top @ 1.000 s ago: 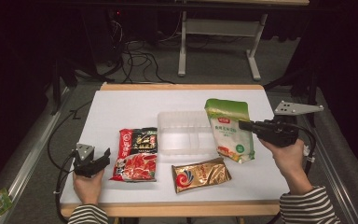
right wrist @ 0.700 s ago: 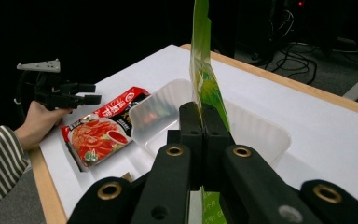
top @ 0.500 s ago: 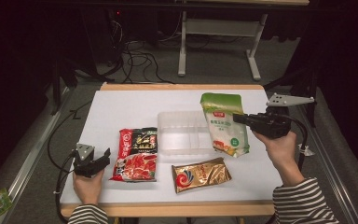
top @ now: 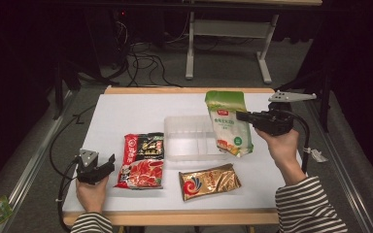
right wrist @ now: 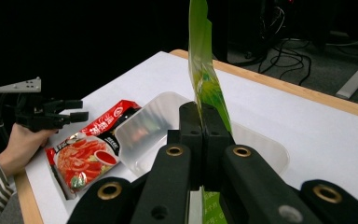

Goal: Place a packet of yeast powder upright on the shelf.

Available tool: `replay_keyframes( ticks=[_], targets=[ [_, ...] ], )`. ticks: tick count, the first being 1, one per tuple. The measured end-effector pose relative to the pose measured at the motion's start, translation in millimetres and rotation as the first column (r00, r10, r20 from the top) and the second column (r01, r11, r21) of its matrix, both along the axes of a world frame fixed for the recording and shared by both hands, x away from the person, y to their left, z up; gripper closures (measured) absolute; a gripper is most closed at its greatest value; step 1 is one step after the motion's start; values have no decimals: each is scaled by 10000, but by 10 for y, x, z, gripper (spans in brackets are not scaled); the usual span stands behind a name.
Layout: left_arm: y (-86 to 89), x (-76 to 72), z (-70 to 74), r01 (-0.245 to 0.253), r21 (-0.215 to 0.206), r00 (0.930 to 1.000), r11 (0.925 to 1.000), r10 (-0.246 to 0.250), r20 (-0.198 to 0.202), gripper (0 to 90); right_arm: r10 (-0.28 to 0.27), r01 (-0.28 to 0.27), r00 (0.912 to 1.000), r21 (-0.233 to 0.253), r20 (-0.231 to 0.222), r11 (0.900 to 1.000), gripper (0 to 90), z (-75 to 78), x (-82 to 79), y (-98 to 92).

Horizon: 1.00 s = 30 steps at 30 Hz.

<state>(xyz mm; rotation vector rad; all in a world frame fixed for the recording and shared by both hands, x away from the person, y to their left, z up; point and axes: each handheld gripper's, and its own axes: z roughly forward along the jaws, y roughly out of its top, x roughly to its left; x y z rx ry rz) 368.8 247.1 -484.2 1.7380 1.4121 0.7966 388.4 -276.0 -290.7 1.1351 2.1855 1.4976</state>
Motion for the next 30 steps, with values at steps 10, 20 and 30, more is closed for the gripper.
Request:
replay_keyframes(
  ticks=[10,20,30],
  targets=[
    [-1,-1,-1,5,1,10000,10000,-5,19,363,-370,374,9989,107,-303,9992,900,-78,220,131],
    [3,-4,1,34,-33,10000,10000,-34,27,363,-962,969,9947,178,-368,9951,900,-171,454,266],
    [-3,-10,0,0,-43,9999,10000,1,122,363,-1497,1506,9880,226,-381,9883,900,-261,612,342]
  ],
)
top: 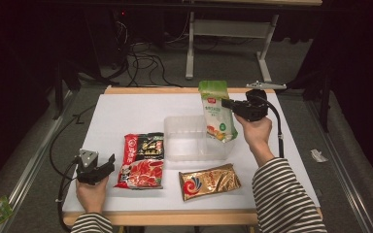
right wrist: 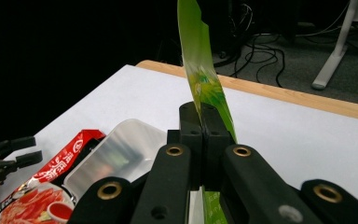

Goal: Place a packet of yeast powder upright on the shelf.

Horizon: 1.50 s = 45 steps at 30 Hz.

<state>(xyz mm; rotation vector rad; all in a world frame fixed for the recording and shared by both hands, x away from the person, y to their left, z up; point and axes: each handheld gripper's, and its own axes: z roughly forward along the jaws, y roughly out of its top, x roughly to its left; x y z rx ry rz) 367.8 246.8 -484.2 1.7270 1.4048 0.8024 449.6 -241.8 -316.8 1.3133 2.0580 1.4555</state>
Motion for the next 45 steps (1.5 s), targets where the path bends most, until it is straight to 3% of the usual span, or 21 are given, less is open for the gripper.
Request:
replay_keyframes(
  ticks=[5,18,20,24,38,43,45],
  targets=[
    [0,2,-1,-7,-24,10000,10000,7,-12,364,-43,45,10000,247,-71,9997,900,-63,45,27],
    [2,3,-1,-10,-12,10000,10000,10,-28,364,308,-317,9992,-373,-247,9988,900,-157,1,37],
    [3,3,-1,2,16,10000,10000,-2,-45,364,416,-434,9982,-410,-432,9982,900,-202,-24,21],
    [1,3,-1,-16,-3,10000,10000,16,-25,364,516,-570,9973,-1071,-521,9926,900,-228,-71,34],
    [0,4,-1,8,76,10000,10000,-7,-76,365,564,-634,9966,-1227,-599,9904,896,-336,-217,-137],
    [-3,5,-1,6,104,10000,9999,-5,-88,365,671,-799,9946,-1695,-797,9823,848,-390,-279,-159],
    [-4,6,-1,8,111,10000,9999,-7,-95,365,660,-796,9941,-1661,-858,9829,821,-401,-292,-165]
  ],
)
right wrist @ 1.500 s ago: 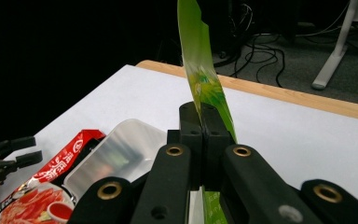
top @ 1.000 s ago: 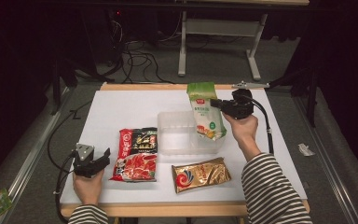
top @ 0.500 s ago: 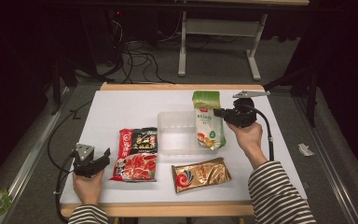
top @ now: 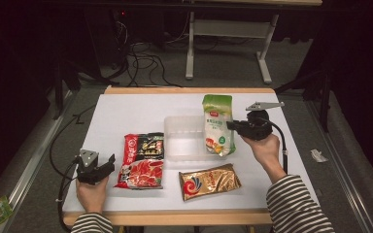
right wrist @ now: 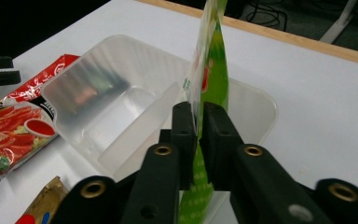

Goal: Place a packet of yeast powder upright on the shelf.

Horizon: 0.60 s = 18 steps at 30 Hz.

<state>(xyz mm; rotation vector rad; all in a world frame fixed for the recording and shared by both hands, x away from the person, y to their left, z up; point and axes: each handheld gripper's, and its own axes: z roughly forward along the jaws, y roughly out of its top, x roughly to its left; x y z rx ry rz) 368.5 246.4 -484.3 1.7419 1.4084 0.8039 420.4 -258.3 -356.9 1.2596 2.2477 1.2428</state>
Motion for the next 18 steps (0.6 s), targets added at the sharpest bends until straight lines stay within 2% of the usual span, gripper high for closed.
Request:
replay_keyframes(
  ticks=[4,6,11,18],
  targets=[
    [-4,1,0,-14,24,10000,10000,14,-4,365,48,-48,10000,-110,-11,9999,783,-29,-68,-28],
    [-5,1,-1,-17,23,10000,10000,17,-4,365,123,-122,9999,-288,21,9995,726,-36,-109,-32],
    [-7,3,-1,-4,40,10000,10000,4,-21,365,359,-362,9993,-683,-64,9970,720,-81,-250,-58],
    [-6,8,-3,-26,33,10000,10000,26,-59,366,830,-852,9962,-946,-270,9919,707,-191,-415,-67]
  ],
)
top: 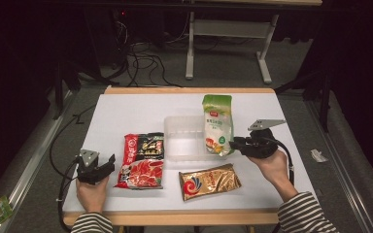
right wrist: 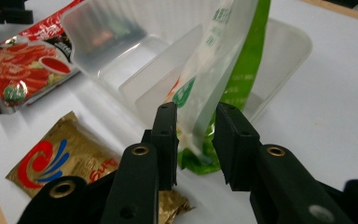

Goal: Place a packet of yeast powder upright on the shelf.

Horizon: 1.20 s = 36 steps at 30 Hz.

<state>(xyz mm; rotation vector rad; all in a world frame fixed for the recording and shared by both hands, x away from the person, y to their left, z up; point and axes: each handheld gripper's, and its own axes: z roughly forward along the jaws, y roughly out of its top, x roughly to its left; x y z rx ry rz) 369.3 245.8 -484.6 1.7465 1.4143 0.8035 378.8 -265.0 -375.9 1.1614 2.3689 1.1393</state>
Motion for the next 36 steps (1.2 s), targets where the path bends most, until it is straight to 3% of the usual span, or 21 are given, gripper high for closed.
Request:
replay_keyframes(
  ticks=[7,8,15,25,29,33,36],
  targets=[
    [-4,2,-1,-22,46,10000,10000,22,-9,366,196,-212,9992,-426,-358,9989,728,-113,-43,25],
    [-3,2,-1,-26,46,10000,10000,26,-14,367,200,-227,9989,-633,-419,9977,768,-145,-39,32],
    [-5,3,-1,-38,47,10000,10000,39,-21,367,31,-79,9984,-856,-569,9963,896,-179,-24,21],
    [-6,-2,1,-35,79,10000,10000,35,2,367,-9,-68,9980,-1210,-637,9926,892,-213,-27,70],
    [-5,-1,-1,-47,71,10000,10000,47,31,367,83,-127,9991,-1093,-410,9939,784,-185,-73,44],
    [-5,0,0,-36,75,10000,10000,36,-12,367,202,-220,9996,-913,-204,9956,760,-129,-133,25],
    [-7,-2,1,-36,84,10000,10000,36,6,368,430,-458,9988,-1199,-254,9917,743,-127,-113,97]
  ],
)
